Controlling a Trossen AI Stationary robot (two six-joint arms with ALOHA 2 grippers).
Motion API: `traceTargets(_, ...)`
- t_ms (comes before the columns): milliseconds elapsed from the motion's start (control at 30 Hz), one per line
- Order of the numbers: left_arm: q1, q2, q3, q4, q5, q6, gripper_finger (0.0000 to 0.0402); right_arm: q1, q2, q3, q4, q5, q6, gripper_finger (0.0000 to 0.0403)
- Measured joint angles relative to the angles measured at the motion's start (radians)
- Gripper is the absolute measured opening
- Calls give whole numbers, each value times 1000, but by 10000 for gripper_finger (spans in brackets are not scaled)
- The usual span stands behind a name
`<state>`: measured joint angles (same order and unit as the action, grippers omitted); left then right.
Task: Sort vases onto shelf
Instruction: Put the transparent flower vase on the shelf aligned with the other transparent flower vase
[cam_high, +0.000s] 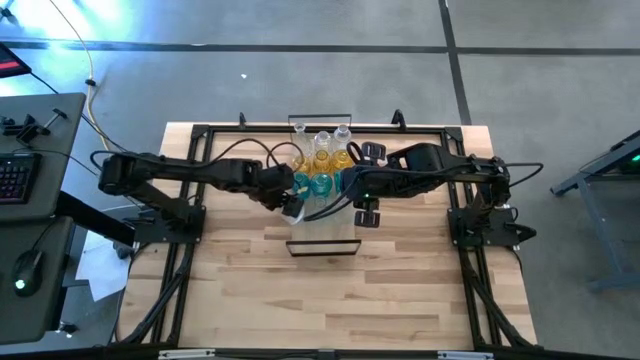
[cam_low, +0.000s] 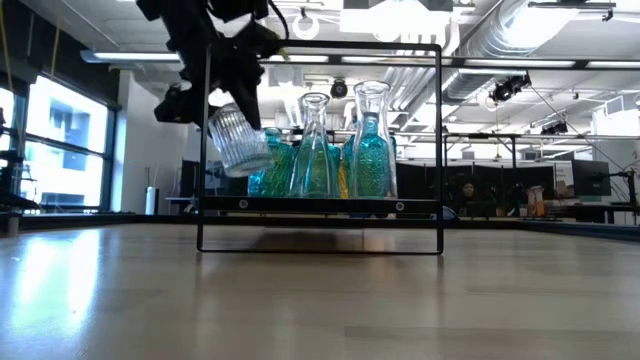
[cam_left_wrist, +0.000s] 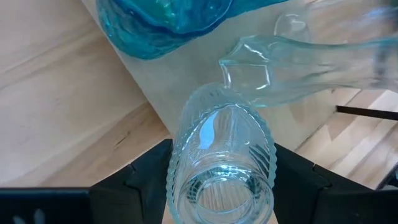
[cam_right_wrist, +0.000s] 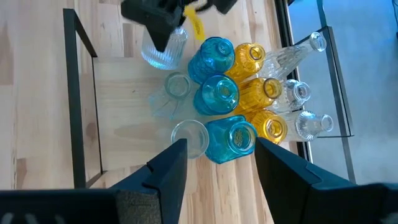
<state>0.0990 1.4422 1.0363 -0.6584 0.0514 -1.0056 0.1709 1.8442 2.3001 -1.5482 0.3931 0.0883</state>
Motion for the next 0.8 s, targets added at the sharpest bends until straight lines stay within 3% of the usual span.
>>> traceTargets(800, -1, 49, -1, 44, 25, 20, 217, 0, 0, 0, -4, -2, 7, 170)
